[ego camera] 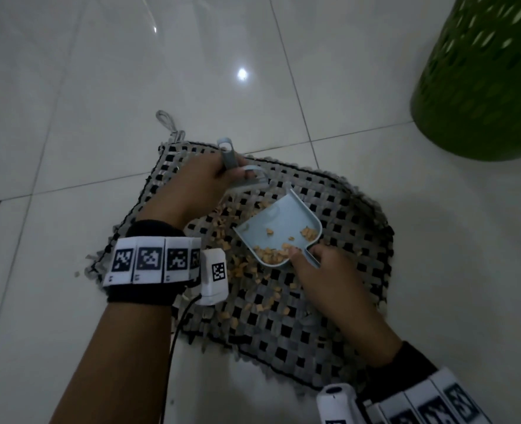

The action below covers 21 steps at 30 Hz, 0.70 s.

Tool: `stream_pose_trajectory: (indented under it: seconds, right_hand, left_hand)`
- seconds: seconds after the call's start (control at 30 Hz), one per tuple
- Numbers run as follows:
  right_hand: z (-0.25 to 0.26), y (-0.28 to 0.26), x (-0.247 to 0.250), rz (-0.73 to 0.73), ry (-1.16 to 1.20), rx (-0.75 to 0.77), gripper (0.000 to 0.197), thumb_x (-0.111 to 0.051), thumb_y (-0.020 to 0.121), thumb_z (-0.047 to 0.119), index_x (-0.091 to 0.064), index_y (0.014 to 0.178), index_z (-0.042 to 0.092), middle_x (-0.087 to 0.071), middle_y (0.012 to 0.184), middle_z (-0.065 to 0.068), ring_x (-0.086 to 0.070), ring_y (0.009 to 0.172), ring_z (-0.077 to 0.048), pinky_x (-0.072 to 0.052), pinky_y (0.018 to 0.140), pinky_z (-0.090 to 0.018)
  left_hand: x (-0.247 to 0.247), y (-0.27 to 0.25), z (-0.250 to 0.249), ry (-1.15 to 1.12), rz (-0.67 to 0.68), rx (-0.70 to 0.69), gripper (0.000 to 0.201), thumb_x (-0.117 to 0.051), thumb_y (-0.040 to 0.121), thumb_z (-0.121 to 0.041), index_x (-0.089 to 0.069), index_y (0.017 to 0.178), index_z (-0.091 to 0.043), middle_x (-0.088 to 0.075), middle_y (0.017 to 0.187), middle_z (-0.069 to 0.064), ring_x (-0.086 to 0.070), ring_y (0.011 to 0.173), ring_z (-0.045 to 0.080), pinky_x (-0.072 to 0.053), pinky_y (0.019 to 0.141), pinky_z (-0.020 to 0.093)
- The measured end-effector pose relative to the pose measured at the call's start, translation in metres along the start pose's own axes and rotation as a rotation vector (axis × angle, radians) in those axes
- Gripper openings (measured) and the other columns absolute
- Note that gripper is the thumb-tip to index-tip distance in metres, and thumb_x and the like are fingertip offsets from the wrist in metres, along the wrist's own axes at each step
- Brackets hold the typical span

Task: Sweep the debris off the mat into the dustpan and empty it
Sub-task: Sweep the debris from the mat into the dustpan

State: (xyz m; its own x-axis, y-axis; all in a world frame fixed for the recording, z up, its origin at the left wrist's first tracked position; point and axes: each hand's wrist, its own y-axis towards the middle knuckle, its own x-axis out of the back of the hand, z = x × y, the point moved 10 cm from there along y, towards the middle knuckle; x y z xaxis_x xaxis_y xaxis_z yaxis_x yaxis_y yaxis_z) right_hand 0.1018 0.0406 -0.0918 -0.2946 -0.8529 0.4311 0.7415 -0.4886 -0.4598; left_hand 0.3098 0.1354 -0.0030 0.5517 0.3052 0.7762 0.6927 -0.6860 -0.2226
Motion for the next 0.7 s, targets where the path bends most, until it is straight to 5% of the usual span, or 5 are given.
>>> stream_pose_trajectory:
  seconds: [0.13,0.27,0.5,0.6,0.7]
  right_hand:
    - [0.0,-0.001,0.003,0.011,-0.002,-0.004,0.048,-0.055,0.095,0.056,-0.072,0.094,0.012,-0.073,0.082,-0.011,-0.069,0.071,-0.028,-0.057,0.062,-0.043]
    - [0.0,0.002,0.014,0.04,-0.018,-0.047,0.04,-0.06,0.093,0.054,-0.069,0.082,0.017,-0.065,0.067,-0.004,-0.062,0.059,-0.021,-0.043,0.053,-0.027]
    - [0.003,0.013,0.044,0.077,-0.055,-0.083,0.033,-0.072,0.086,0.049,-0.079,0.088,0.017,-0.074,0.083,-0.006,-0.066,0.068,-0.019,-0.044,0.059,-0.027]
    - [0.001,0.015,0.049,0.1,-0.047,-0.099,0.031,-0.075,0.083,0.049,-0.08,0.088,0.018,-0.074,0.085,-0.005,-0.064,0.068,-0.021,-0.045,0.062,-0.031]
    - [0.0,0.016,0.05,0.113,-0.058,-0.119,0.029,-0.076,0.083,0.047,-0.081,0.09,0.019,-0.072,0.079,0.001,-0.06,0.063,-0.015,-0.043,0.058,-0.027]
  left_hand:
    - [-0.014,0.005,-0.014,-0.007,-0.06,-0.046,0.024,-0.048,0.105,-0.033,-0.069,0.116,-0.028,-0.067,0.107,-0.008,-0.059,0.097,0.011,-0.042,0.073,0.019]
    - [-0.034,-0.006,-0.018,0.029,0.026,-0.019,0.026,-0.047,0.106,-0.031,-0.068,0.121,-0.028,-0.063,0.105,-0.009,-0.056,0.09,0.01,-0.037,0.066,0.01]
    - [-0.027,-0.029,-0.001,0.067,0.279,0.069,0.019,-0.052,0.102,-0.038,-0.069,0.104,-0.031,-0.067,0.103,-0.006,-0.059,0.09,0.01,-0.045,0.074,0.029]
    - [-0.006,-0.025,0.002,-0.021,0.091,0.048,0.023,-0.05,0.102,-0.045,-0.069,0.107,-0.034,-0.068,0.105,-0.007,-0.061,0.093,0.012,-0.048,0.079,0.034]
    - [0.01,-0.019,0.01,0.018,-0.176,0.063,0.025,-0.045,0.106,-0.041,-0.066,0.111,-0.029,-0.065,0.092,-0.003,-0.055,0.076,0.007,-0.037,0.06,0.026]
